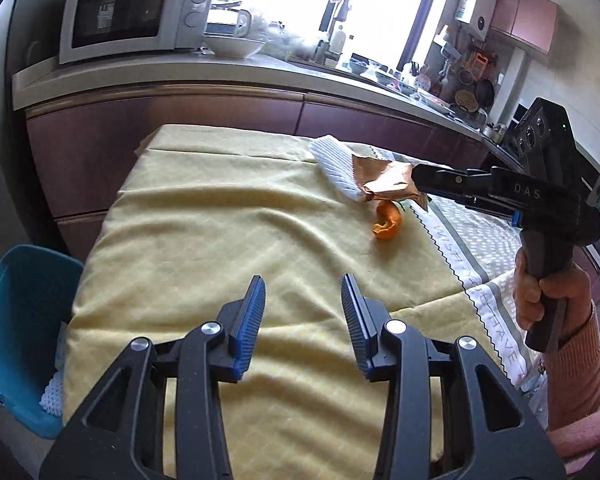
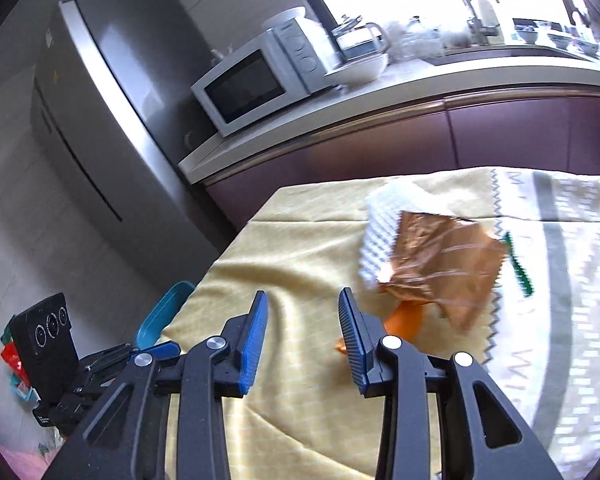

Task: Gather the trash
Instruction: 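Move both open grippers back toward the brown wrapper and orange peel, then grasp the brown snack wrapper with the right gripper while the left grasps the orange peel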

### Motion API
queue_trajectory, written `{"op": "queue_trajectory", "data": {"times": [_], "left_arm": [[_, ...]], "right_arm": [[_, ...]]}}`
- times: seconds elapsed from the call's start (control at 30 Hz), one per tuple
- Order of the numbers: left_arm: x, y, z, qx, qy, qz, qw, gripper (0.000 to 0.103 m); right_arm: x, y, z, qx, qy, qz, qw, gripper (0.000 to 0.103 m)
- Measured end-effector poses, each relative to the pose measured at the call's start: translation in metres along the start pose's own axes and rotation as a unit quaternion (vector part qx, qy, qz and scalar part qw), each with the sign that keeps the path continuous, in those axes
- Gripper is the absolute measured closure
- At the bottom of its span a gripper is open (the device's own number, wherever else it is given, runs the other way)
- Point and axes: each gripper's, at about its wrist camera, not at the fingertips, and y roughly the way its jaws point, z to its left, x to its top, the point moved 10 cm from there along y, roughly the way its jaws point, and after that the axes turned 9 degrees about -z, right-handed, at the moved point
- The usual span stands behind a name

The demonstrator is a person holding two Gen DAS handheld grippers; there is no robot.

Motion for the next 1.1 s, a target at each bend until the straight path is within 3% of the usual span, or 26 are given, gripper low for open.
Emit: {"op": "queue_trajectory", "data": {"times": [0.03,0.1,0.37,0.77,0.83,0.97,1.1], "left_arm": [[0.001,0.006,-0.007,-0.004,0.004,0.004,1.0000,0.064],[0.005,0.020,-0.019,-0.014,0.011,0.011,0.9998,0.063],[0.011,0.074,-0.059,-0.035,0.024,0.048,0.9980,0.058],[0.012,0.139,-0.078,-0.029,0.025,0.100,0.9943,0.055],[0.014,0.147,-0.079,-0.028,0.029,0.104,0.9938,0.057],[0.013,0.157,-0.083,-0.039,0.033,0.115,0.9920,0.068],[0.013,0.160,-0.088,-0.045,0.037,0.114,0.9918,0.076]], "right_arm": [[0.004,-0.005,-0.014,-0.011,0.008,-0.008,1.000,0.066],[0.010,-0.013,-0.039,-0.039,0.021,-0.023,0.999,0.053],[0.015,-0.005,-0.097,-0.075,0.062,-0.029,0.995,0.052],[0.012,0.026,-0.100,-0.029,0.100,0.002,0.995,0.051],[0.010,0.029,-0.099,-0.022,0.107,0.004,0.994,0.052],[0.007,0.030,-0.096,-0.012,0.112,0.008,0.994,0.072],[0.004,0.027,-0.093,-0.004,0.110,0.009,0.994,0.081]]}}
